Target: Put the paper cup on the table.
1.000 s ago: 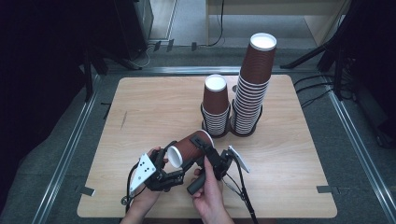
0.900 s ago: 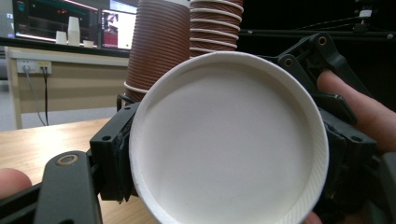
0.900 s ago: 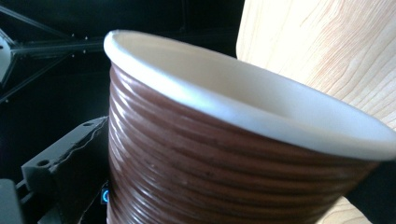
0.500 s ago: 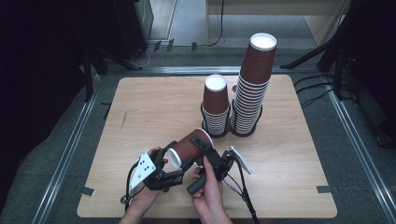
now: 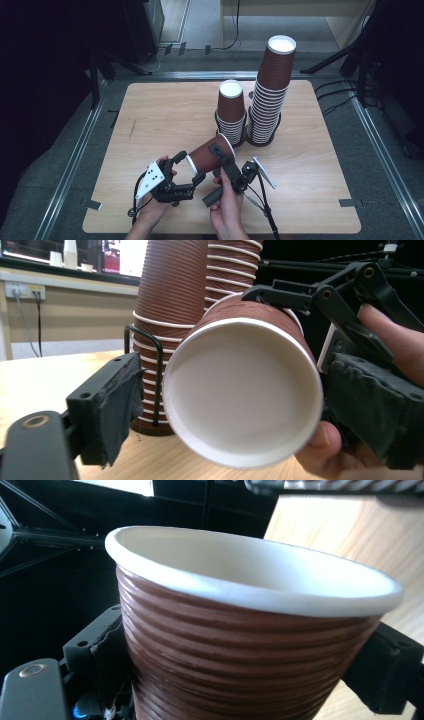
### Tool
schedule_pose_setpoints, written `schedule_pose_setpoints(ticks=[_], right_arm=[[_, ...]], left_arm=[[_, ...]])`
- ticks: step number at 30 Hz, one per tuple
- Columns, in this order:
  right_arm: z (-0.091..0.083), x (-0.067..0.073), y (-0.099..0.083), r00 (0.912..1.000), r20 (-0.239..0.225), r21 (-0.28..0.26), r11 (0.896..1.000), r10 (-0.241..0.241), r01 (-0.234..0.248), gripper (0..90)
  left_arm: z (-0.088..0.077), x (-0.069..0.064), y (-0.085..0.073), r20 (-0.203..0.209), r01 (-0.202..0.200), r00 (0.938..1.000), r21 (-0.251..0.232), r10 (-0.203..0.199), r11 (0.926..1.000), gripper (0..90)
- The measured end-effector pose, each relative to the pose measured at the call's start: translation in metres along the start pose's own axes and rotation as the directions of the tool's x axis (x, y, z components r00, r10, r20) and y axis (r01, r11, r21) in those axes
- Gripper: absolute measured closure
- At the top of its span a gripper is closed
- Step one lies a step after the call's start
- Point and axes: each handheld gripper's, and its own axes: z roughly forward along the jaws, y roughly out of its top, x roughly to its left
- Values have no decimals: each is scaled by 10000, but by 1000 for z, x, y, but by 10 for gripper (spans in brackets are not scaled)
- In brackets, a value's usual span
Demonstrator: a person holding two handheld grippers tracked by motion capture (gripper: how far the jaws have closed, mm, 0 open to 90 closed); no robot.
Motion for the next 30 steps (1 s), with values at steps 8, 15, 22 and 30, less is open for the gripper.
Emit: schedule_pose_setpoints(ticks=[8,15,22,30], right_arm=[[-5,3,5,9907,277,-703,9883,-1335,1352,118],[-7,7,5,9660,525,-1225,9584,-2531,2578,118],[-10,13,3,8959,901,-1728,8791,-4351,4443,117],[-15,15,4,7873,1593,-1970,7623,-5956,6165,116]], left_arm=[[-2,2,2,50,140,9999,5,-140,9999,51],[-3,4,4,-68,189,9998,186,-188,9996,0],[-6,10,6,-328,493,9983,361,-481,9981,0],[-10,16,7,-822,672,9947,742,-610,9950,0]])
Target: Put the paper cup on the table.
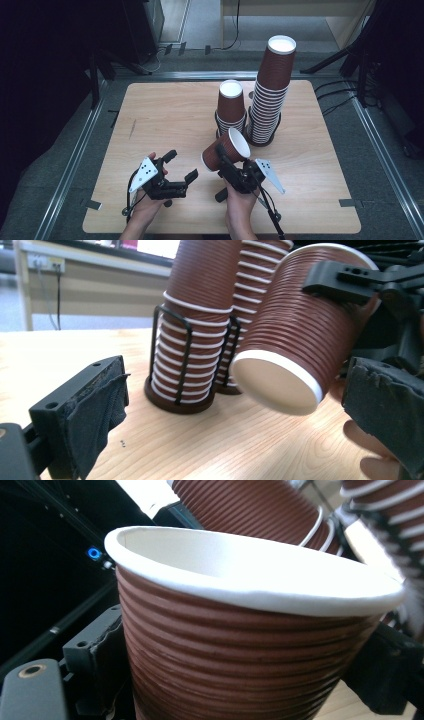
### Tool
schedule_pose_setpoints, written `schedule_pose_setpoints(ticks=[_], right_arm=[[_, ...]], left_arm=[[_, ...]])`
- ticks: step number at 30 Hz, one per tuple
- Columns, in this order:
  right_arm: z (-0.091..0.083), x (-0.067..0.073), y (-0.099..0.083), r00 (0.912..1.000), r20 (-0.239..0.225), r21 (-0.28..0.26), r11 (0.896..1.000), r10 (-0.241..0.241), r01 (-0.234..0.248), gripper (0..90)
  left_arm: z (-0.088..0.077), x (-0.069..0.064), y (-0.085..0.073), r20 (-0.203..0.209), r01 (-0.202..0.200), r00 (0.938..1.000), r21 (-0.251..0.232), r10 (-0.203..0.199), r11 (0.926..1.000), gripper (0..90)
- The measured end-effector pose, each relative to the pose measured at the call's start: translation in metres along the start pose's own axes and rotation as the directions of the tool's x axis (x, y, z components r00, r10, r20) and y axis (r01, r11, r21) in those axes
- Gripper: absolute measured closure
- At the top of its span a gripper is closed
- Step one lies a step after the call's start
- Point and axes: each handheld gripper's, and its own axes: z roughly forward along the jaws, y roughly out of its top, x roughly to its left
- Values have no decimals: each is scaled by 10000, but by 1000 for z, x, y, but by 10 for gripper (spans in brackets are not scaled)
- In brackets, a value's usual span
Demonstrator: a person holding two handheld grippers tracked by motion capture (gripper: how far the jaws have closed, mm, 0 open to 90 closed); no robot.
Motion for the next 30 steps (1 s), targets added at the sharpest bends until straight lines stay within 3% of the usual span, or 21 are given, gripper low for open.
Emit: schedule_pose_setpoints(ticks=[3,9,16,17,19,21,30], right_arm=[[-2,-2,3,9979,234,-174,9980,-607,611,116],[-5,-5,10,9865,399,-457,9860,-1589,1606,116],[-9,-14,15,9532,937,-628,9538,-2876,2939,115],[-10,-17,17,9451,1093,-665,9464,-3080,3161,115],[-11,-22,19,9388,1152,-697,9401,-3248,3338,115],[-12,-28,22,9260,1294,-698,9283,-3547,3653,114],[-22,-54,32,9011,1723,-485,9102,-3980,4113,113]], left_arm=[[-2,2,0,-336,-230,9992,204,237,9995,0],[-6,9,0,-695,-205,9973,532,242,9984,0],[-14,17,0,-1266,-232,9914,791,332,9966,0],[-16,18,0,-1382,-291,9896,858,408,9959,0],[-18,20,0,-1487,-265,9881,924,401,9954,0],[-21,21,0,-1610,-191,9864,916,338,9956,0],[-31,29,-6,-2276,136,9737,1153,131,9932,0]])
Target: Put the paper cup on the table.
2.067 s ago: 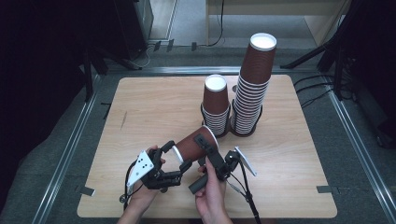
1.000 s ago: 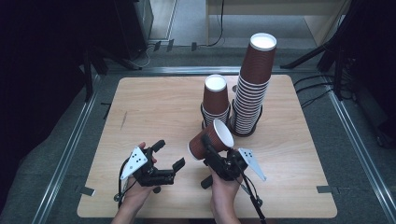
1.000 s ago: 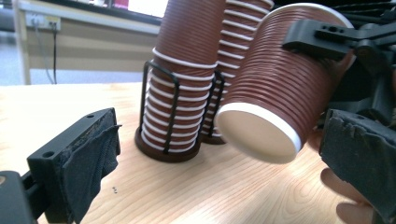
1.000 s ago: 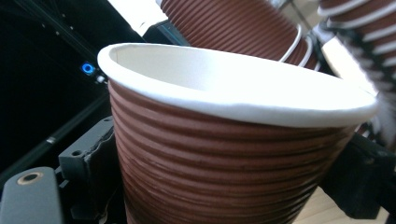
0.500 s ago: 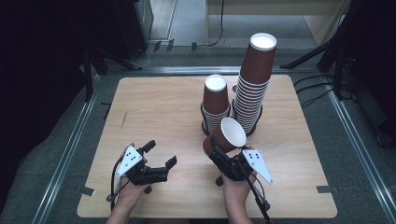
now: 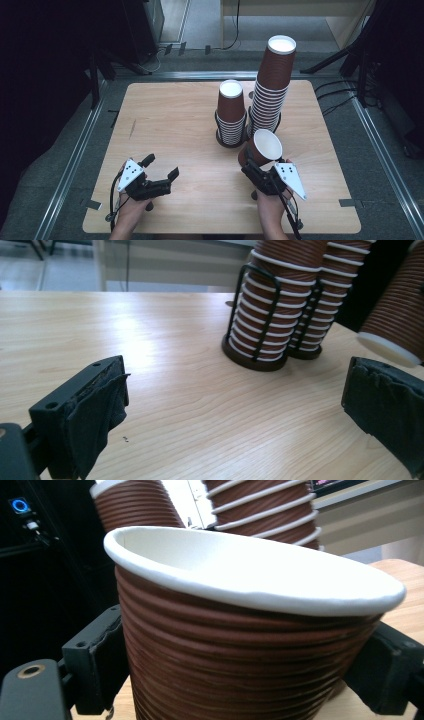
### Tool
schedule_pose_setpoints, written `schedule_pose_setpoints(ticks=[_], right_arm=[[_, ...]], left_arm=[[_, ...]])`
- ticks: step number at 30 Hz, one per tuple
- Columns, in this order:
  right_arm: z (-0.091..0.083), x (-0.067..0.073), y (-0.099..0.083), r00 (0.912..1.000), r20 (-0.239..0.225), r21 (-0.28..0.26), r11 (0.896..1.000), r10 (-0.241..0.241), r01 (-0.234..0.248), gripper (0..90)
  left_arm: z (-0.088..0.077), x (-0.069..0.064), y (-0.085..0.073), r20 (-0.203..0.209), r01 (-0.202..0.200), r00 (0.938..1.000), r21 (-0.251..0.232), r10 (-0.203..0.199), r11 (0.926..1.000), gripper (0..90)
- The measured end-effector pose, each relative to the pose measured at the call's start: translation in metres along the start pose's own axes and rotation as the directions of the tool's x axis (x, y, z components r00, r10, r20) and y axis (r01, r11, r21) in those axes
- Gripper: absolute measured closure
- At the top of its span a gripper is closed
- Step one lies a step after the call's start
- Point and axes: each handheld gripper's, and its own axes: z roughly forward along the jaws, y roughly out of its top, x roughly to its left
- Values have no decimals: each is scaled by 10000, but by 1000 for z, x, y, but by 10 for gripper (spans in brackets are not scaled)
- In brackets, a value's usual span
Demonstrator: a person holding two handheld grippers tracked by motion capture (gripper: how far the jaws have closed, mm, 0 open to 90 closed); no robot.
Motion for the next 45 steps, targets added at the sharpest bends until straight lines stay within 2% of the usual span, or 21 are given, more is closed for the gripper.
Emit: schedule_pose_setpoints(ticks=[3,10,12,14,18,22,26,30,32,34,36,37,38,39,40,41,43,45], right_arm=[[-2,-8,0,9999,95,-46,9999,-103,103,113],[-4,-27,0,9958,76,-83,9958,-914,914,114],[-4,-35,0,9956,104,-58,9956,-933,933,114],[-6,-44,1,9954,165,-73,9955,-941,942,115],[-9,-56,3,9910,307,-36,9914,-1303,1305,114],[-15,-73,6,9855,362,-73,9861,-1656,1660,114],[-23,-94,11,9836,622,-89,9854,-1694,1703,114],[-29,-111,17,9746,896,-30,9784,-2054,2065,114],[-32,-118,18,9726,839,83,9762,-2166,2167,114],[-32,-123,18,9692,767,242,9722,-2341,2329,114],[-30,-127,17,9628,718,571,9648,-2604,2567,113],[-28,-127,16,9573,708,702,9587,-2803,2755,112],[-27,-128,15,9471,829,854,9491,-3099,3031,113],[-25,-127,15,9450,746,970,9454,-3186,3111,112],[-24,-127,14,9499,379,968,9473,-3102,3055,111],[-23,-127,14,9480,235,871,9453,-3175,3145,111],[-20,-125,11,9369,90,602,9355,-3494,3483,110],[-16,-123,9,9277,-26,591,9260,-3733,3728,111]], left_arm=[[-3,3,-1,-132,125,9998,71,-124,9999,0],[-16,8,-6,-290,262,9993,219,-256,9994,0],[-22,11,-10,-454,239,9987,275,-226,9993,0],[-27,14,-12,-569,335,9979,240,-321,9991,0],[-39,24,-14,-778,669,9948,57,-663,9977,0],[-51,33,-19,-1390,813,9871,74,-795,9967,0],[-60,44,-25,-1984,1028,9758,428,-924,9938,0],[-67,51,-26,-2579,937,9636,765,-711,9927,0],[-72,55,-27,-2583,1016,9629,765,-787,9919,0],[-75,59,-28,-2776,1016,9576,769,-766,9918,0],[-77,64,-28,-2867,1142,9540,793,-871,9903,0],[-77,66,-29,-2872,1221,9531,784,-949,9894,0],[-76,67,-30,-2972,1183,9505,771,-905,9900,0],[-76,68,-31,-3079,1131,9478,825,-826,9901,0],[-75,70,-32,-3164,1098,9456,920,-755,9897,0],[-74,71,-33,-3198,1122,9446,1020,-742,9884,0],[-72,74,-35,-3233,1159,9434,1129,-738,9868,0],[-71,76,-36,-3280,1184,9417,1165,-743,9861,0]])
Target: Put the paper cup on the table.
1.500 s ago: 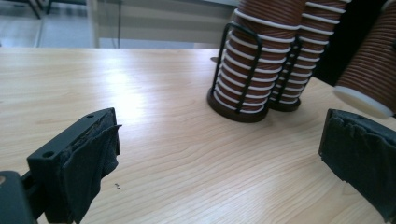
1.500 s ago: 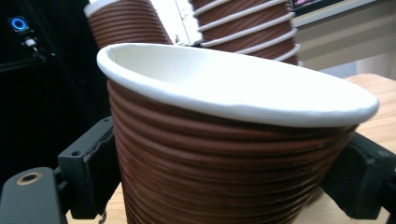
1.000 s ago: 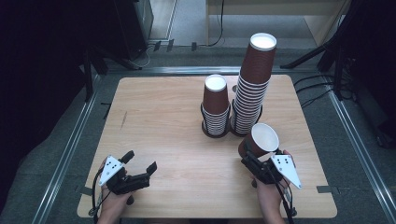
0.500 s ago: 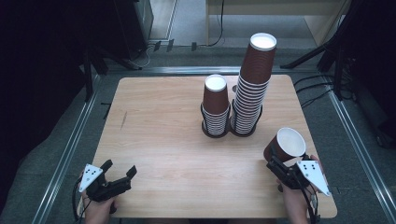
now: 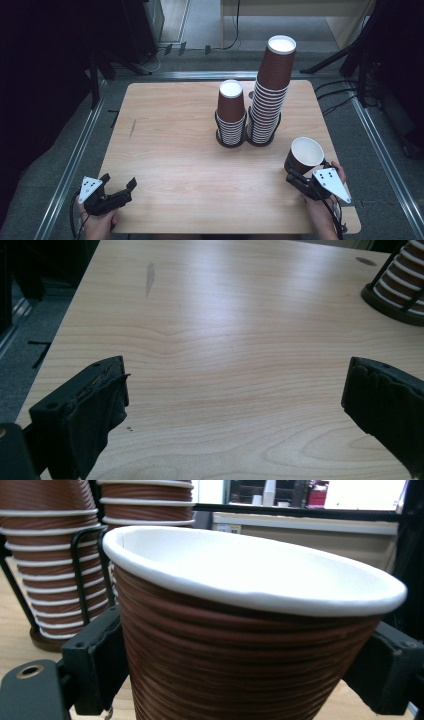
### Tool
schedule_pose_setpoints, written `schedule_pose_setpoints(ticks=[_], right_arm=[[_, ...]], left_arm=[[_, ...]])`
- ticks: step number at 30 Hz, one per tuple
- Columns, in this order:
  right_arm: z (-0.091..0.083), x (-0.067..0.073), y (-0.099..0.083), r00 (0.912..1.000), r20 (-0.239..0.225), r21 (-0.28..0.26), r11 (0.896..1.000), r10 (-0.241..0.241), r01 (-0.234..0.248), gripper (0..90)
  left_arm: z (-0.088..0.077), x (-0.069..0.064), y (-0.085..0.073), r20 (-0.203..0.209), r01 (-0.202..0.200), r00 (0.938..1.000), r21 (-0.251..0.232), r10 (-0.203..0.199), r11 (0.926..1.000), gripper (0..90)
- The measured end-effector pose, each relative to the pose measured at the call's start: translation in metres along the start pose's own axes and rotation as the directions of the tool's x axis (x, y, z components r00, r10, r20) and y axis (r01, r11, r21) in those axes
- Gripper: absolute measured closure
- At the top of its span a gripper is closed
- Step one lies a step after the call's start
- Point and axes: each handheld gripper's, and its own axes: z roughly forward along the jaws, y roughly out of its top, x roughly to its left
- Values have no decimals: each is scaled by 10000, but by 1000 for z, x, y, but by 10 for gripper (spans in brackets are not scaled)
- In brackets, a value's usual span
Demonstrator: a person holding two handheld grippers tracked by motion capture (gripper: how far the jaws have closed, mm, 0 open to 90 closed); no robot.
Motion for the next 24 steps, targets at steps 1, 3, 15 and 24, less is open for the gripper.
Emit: schedule_pose_setpoints(ticks=[1,3,15,24], right_arm=[[2,1,-1,9999,-72,43,10000,-81,81,111],[5,2,-3,9995,-313,78,9999,-75,77,111],[18,5,-7,9983,-564,1193,9927,-122,189,110],[21,1,-10,9997,-205,1532,9882,122,-89,102]], left_arm=[[1,0,0,12,13,10000,15,-13,10000,0],[1,0,0,25,-17,10000,15,17,10000,0],[3,-2,-2,306,-100,9995,48,99,9999,0],[4,-3,-2,342,-121,9993,91,118,9999,0]])
